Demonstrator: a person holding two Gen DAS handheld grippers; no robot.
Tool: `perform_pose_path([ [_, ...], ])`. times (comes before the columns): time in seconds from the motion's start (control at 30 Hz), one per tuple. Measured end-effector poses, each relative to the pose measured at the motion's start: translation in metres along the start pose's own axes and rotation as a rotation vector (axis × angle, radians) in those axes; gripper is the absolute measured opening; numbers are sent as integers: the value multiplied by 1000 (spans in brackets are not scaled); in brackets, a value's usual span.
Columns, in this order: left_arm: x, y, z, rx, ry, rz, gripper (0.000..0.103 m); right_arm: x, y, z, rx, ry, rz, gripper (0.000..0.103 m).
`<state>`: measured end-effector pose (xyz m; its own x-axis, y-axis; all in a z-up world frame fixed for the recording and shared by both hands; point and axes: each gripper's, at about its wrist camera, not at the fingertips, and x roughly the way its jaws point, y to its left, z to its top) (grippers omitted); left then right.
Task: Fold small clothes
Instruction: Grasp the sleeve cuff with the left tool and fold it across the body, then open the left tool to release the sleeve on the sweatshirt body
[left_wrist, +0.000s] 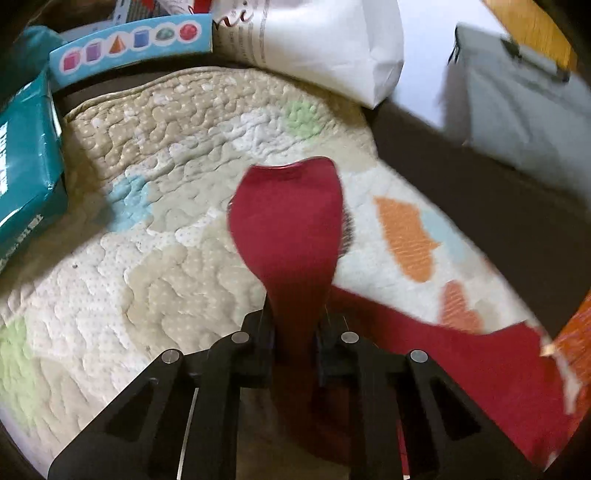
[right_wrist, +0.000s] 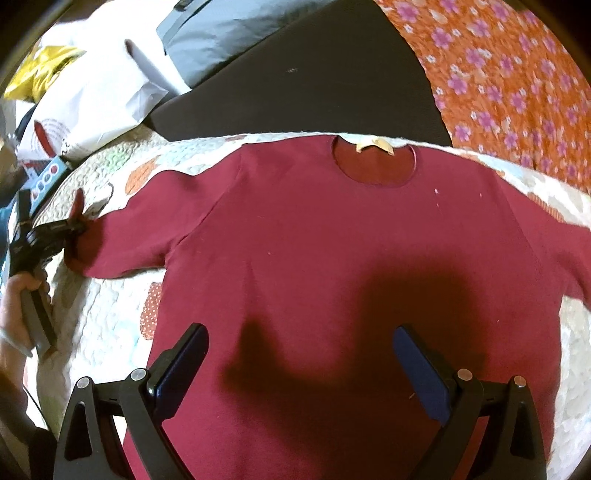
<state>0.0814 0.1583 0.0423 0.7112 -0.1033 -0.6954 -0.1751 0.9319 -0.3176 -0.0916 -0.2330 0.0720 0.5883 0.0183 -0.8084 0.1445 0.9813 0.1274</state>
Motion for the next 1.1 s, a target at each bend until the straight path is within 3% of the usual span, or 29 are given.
perform_pose_path([
  [0.1,-34,-25,-1,19,-61,-93,14,-7,-1,-1,3,-12,4,99],
  [0.23,-78,-78,-14,131,-97,-233,14,-23,-6,3,4,-50,-8,99],
  [0.33,-103,-130,-43,227,-77,-346,14,-34,-15,9,22,-75,-17,99],
  [0.43,-105,-178,-84,312,5,-431,14,-47,-30,17,68,-107,-14,99],
  [0.6,-79,-241,-162,485,144,-459,14,-57,-58,23,158,-133,-41,99],
  [0.7,-77,-253,-182,562,216,-477,14,-59,-74,19,202,-129,-64,99],
  [0.8,-100,-245,-171,596,187,-483,31,-60,-86,15,225,-130,-55,99],
  [0.87,-113,-232,-158,590,154,-474,61,-59,-90,15,230,-125,-33,99],
  [0.9,-123,-220,-149,577,119,-440,68,-59,-92,16,232,-128,-22,99],
  [1.0,-135,-196,-140,539,33,-404,72,-54,-90,18,228,-136,7,99],
  [1.1,-131,-185,-140,587,-5,-343,72,-41,-84,22,209,-99,38,99],
])
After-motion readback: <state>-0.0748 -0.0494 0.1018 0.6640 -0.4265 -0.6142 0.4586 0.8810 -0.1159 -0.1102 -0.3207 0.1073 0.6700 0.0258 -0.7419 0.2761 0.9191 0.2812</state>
